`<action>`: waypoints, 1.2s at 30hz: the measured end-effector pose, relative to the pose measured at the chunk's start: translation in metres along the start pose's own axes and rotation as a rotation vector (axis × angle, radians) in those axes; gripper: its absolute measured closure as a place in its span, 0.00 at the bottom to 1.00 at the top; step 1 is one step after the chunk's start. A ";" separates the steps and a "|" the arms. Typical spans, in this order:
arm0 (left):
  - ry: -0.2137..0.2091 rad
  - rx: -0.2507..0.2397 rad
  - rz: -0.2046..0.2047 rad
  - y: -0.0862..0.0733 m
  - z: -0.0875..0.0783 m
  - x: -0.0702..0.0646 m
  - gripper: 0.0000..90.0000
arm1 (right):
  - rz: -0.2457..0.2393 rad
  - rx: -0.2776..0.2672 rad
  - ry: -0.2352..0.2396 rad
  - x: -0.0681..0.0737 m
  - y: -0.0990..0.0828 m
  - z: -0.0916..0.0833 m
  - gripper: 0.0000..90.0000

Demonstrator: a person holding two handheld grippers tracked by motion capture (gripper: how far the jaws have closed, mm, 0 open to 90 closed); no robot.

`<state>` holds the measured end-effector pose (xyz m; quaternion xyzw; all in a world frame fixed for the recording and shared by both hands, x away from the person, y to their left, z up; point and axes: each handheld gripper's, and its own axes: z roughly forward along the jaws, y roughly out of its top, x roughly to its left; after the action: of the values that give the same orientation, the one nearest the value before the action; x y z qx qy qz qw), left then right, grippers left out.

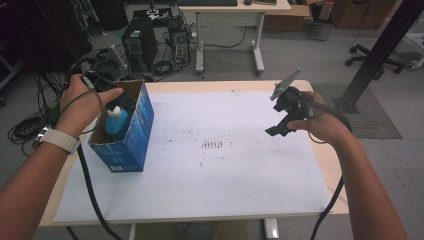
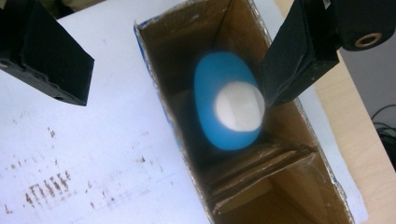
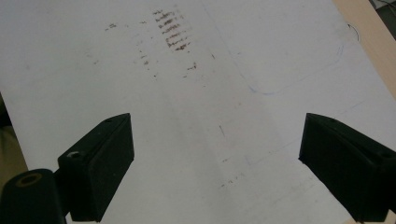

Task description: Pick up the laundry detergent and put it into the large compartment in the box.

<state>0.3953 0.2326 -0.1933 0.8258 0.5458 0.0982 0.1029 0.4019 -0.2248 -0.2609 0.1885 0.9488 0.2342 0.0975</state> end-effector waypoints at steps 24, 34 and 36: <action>-0.046 0.004 0.164 -0.008 -0.018 -0.037 0.11 | -0.002 0.001 -0.002 0.004 0.001 -0.001 0.11; -0.061 -0.008 0.248 -0.013 -0.022 -0.056 0.11 | -0.009 0.000 -0.002 0.006 0.004 -0.001 0.11; -0.064 -0.007 0.263 -0.013 -0.023 -0.061 0.11 | -0.010 0.003 -0.003 0.006 0.005 -0.001 0.11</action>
<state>0.3540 0.1833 -0.1783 0.8925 0.4290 0.0865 0.1094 0.3976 -0.2192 -0.2580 0.1844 0.9499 0.2320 0.0996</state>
